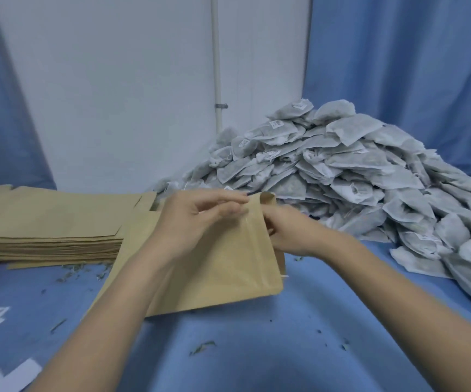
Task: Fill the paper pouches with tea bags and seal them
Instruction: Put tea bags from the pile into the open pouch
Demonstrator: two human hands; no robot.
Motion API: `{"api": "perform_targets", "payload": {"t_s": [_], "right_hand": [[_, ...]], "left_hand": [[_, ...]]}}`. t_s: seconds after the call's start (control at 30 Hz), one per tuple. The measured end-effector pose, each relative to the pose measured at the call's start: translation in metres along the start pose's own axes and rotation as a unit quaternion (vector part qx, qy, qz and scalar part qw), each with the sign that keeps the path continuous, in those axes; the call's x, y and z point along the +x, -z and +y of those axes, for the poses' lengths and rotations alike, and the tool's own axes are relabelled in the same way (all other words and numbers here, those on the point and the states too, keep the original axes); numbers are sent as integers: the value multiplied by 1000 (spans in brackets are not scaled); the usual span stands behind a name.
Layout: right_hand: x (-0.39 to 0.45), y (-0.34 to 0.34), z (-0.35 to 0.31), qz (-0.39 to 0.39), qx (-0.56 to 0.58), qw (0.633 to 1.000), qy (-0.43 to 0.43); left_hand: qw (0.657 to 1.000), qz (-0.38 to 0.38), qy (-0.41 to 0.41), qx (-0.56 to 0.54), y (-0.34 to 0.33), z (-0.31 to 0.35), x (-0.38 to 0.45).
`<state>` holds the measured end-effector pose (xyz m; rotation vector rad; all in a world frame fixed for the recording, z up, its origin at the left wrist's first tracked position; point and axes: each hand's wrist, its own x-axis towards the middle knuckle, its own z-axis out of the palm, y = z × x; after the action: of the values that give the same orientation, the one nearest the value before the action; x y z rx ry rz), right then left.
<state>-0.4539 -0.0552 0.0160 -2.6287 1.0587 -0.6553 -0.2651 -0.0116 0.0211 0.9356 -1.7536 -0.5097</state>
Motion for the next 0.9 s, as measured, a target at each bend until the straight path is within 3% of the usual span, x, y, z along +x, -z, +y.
{"api": "perform_targets", "payload": {"t_s": [0.13,0.27,0.4,0.63,0.9], "right_hand": [[-21,-26,-21,-6,74,997,-23],[-30,-33,-47,-23,249,968,11],[-24,-33,-80,-31,326,943,66],[-17,-26,-127,5,308,948,81],[16,-92,-197,-46,293,947,124]], "left_hand": [[996,-5,13,92,3,9,-34],[974,29,-24,222,27,21,-55],[983,55,3,174,46,41,-69],[967,74,-30,244,80,82,-81],[937,146,15,318,146,77,-151]]}}
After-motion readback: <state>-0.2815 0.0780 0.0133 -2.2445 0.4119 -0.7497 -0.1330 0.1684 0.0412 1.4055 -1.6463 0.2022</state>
